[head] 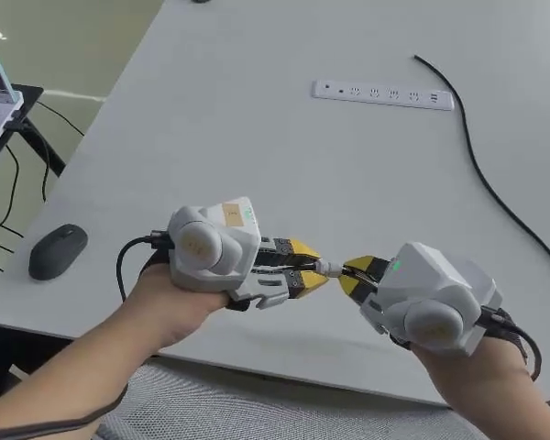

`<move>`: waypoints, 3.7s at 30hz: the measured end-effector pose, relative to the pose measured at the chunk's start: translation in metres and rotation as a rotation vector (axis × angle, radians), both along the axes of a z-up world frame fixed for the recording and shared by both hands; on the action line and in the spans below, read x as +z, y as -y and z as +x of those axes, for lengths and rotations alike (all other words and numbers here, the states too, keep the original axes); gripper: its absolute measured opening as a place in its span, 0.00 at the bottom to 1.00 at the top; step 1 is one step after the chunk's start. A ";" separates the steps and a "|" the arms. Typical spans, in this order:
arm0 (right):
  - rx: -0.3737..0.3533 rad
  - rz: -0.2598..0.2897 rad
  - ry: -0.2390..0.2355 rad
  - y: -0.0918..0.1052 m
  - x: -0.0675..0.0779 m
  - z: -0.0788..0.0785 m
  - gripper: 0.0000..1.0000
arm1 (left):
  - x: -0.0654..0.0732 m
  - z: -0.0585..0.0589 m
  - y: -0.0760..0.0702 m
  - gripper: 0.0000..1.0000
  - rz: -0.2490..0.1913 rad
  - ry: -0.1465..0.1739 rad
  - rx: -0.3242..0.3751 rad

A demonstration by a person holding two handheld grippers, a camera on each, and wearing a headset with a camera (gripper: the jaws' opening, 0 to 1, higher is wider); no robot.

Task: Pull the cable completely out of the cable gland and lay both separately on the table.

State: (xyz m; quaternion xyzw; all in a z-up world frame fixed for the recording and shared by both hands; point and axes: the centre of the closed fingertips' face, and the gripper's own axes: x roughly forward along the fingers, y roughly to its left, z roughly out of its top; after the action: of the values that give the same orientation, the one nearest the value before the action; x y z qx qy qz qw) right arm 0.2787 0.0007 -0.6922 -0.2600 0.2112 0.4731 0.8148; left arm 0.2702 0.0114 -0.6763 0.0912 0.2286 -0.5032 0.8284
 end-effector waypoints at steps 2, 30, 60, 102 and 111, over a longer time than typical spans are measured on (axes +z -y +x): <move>-0.017 0.011 -0.010 0.001 0.000 0.002 0.01 | 0.000 0.001 0.001 0.15 0.000 0.002 -0.001; -0.470 0.193 -0.342 0.077 -0.045 0.023 0.01 | 0.011 0.008 0.000 0.15 -0.033 0.013 0.007; -0.595 0.247 -0.466 0.095 -0.072 0.017 0.02 | 0.014 0.008 0.001 0.15 -0.048 0.016 0.008; 0.016 -0.006 0.038 0.004 0.002 0.002 0.09 | 0.011 0.006 0.005 0.15 -0.042 0.007 -0.003; 0.042 -0.018 0.074 0.002 0.004 0.003 0.04 | 0.011 0.004 0.006 0.15 -0.041 0.004 -0.009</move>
State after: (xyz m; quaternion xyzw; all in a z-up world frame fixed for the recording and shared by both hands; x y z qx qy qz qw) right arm 0.2813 -0.0016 -0.6883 -0.2891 0.1798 0.4783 0.8095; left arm 0.2745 0.0056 -0.6653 0.0762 0.2162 -0.5112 0.8284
